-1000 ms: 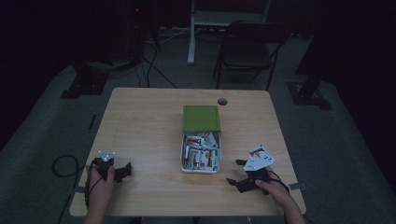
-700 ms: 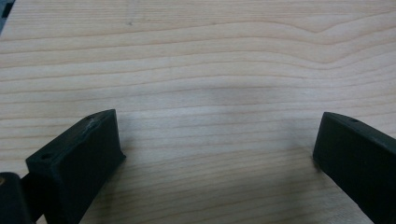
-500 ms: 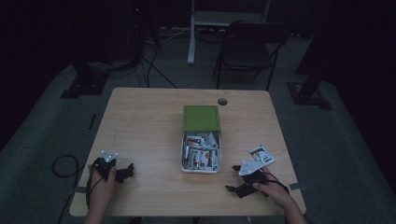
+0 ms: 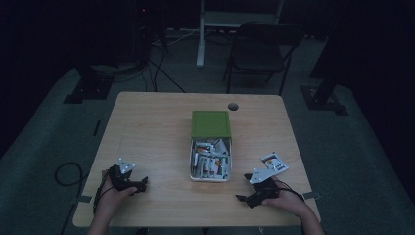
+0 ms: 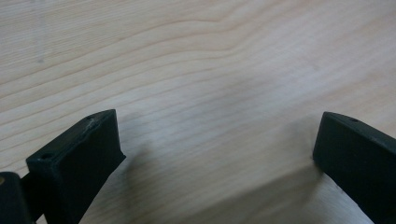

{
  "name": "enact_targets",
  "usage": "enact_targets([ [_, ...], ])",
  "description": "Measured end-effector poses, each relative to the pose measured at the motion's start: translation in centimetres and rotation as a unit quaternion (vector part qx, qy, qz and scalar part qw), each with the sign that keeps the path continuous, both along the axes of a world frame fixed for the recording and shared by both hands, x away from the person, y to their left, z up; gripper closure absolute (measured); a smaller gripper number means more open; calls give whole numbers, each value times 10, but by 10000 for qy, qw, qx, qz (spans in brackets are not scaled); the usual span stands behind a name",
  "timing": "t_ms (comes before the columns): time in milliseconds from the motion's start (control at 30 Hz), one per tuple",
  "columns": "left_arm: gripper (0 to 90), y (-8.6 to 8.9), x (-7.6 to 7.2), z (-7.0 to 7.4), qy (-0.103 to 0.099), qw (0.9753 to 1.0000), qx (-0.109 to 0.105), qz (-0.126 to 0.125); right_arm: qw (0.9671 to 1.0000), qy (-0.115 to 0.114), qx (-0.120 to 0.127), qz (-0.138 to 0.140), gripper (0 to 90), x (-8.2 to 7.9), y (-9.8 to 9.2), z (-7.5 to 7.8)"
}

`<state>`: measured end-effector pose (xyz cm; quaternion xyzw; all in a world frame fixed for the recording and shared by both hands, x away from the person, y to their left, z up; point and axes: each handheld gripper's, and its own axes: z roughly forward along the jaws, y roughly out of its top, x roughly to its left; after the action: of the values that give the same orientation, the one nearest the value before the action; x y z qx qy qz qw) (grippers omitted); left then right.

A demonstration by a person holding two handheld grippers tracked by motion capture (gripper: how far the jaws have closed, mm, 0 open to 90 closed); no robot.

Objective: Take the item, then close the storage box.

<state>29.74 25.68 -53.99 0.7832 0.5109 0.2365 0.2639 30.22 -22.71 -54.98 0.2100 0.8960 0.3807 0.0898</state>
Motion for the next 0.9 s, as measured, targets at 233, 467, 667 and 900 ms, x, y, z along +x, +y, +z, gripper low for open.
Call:
enact_targets([
  [233,12,-17,-4,10,-5,9984,-158,-540,10000,48,72,-28,130,1,-1,0],
  [467,12,-35,-8,14,-23,9946,-291,-995,9997,80,183,-120,129,2,-4,4],
  [667,12,-51,-13,16,-140,9879,-533,-1449,9990,58,366,-257,126,5,-7,13],
  [900,12,-64,-15,17,-234,9834,-530,-1718,9985,31,453,-321,125,8,-8,21],
])
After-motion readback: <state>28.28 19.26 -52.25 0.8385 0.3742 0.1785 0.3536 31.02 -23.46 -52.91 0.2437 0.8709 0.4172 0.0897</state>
